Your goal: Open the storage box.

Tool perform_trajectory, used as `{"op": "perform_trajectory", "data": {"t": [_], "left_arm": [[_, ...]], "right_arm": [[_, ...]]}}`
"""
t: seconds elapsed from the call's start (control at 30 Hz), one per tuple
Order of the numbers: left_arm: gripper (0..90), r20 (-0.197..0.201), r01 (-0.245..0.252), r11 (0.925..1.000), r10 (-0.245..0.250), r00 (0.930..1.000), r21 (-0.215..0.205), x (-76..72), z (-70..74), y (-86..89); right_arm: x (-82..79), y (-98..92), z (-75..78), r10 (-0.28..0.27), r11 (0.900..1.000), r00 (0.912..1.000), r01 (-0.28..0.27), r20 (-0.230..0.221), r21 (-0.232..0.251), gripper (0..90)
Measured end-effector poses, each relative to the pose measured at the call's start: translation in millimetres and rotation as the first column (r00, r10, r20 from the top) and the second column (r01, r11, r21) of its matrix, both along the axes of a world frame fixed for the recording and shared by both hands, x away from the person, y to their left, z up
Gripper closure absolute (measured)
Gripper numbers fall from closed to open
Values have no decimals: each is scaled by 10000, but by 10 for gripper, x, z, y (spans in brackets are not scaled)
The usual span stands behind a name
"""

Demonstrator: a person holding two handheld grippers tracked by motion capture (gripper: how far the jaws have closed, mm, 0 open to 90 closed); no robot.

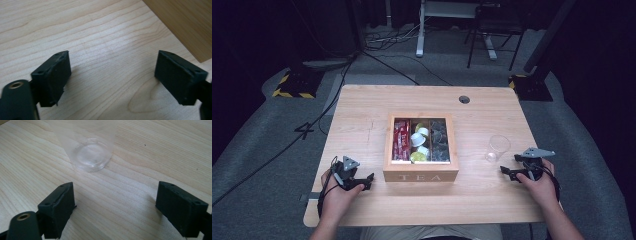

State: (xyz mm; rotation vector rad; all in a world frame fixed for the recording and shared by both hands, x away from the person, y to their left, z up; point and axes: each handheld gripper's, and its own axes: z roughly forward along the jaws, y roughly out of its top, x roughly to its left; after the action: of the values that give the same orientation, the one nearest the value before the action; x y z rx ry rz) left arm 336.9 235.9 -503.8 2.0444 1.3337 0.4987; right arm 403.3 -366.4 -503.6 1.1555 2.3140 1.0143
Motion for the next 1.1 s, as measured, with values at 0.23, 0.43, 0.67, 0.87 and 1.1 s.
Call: {"op": "perform_trajectory", "data": {"t": [0.23,0.43,0.67,0.87,1.1], "left_arm": [[272,-542,667,9973,-649,9964,316,-17,85,35],[335,-809,1063,9943,-1054,9911,65,-116,200,15],[378,-390,1650,9863,-1648,9856,9,-247,407,19],[352,405,2044,9771,-2022,9785,-600,-270,542,20],[343,1118,2899,9500,-2776,9542,-1156,-290,641,-82]], "right_arm": [[0,0,0,-2,10000,10000,2,0,2,154],[0,0,0,-1,10000,10000,1,-4,2,153],[9,-2,1,58,10000,10000,-58,-4,4,154],[8,1,0,58,10000,10000,-58,11,-14,156],[1,2,0,65,10000,10000,-65,11,-8,157]]}}
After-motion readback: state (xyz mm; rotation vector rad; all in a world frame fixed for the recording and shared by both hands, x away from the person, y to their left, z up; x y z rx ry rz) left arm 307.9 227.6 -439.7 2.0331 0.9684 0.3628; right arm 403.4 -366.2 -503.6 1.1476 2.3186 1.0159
